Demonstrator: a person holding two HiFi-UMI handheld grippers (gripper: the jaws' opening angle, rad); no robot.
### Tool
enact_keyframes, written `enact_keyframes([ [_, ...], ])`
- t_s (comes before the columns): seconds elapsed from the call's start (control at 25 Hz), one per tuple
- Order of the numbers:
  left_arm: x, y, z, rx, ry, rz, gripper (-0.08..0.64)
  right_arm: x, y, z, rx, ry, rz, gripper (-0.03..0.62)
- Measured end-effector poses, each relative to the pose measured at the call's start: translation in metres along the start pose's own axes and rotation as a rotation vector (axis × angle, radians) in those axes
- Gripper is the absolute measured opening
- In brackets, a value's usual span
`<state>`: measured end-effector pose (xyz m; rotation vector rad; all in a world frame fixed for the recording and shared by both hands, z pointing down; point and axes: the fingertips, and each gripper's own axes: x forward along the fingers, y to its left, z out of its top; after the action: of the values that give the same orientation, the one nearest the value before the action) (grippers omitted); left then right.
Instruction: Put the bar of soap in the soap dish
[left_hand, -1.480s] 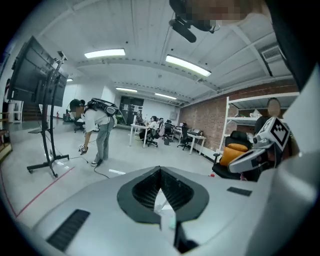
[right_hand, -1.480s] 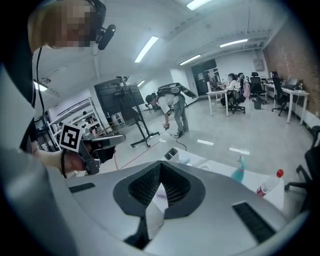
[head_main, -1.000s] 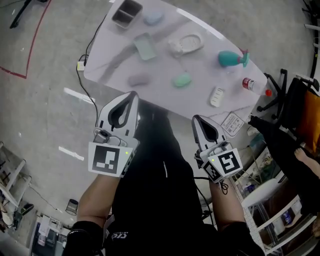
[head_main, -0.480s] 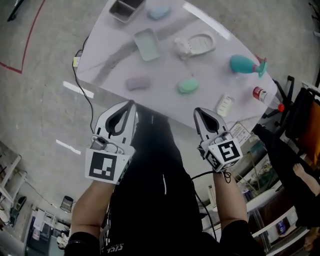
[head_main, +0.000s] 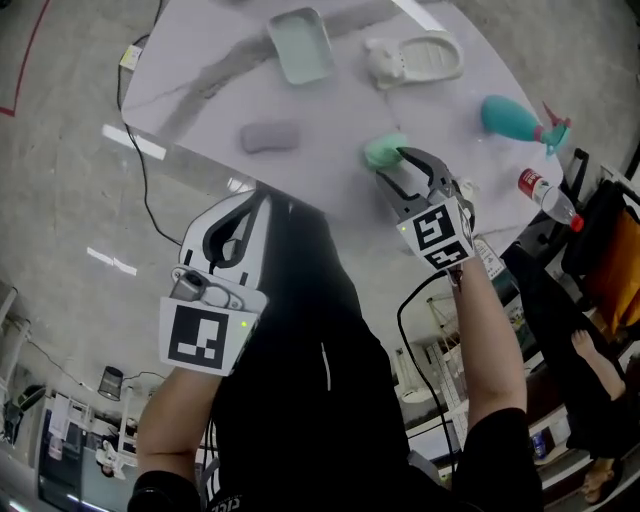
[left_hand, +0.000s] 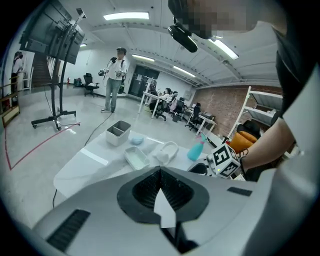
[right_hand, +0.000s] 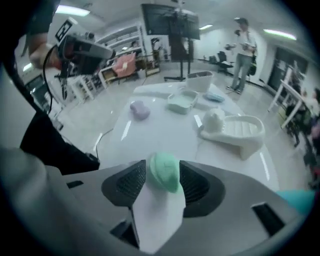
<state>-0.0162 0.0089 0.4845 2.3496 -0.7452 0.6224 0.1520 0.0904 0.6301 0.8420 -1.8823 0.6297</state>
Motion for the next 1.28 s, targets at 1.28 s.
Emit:
enact_keyframes([
  [1.28,-0.013,0.02,-0.013,-0.098,-0.011,0.073,0.008,0.047,-0.002,-0.018,-0.352,0.328,0.119,0.291],
])
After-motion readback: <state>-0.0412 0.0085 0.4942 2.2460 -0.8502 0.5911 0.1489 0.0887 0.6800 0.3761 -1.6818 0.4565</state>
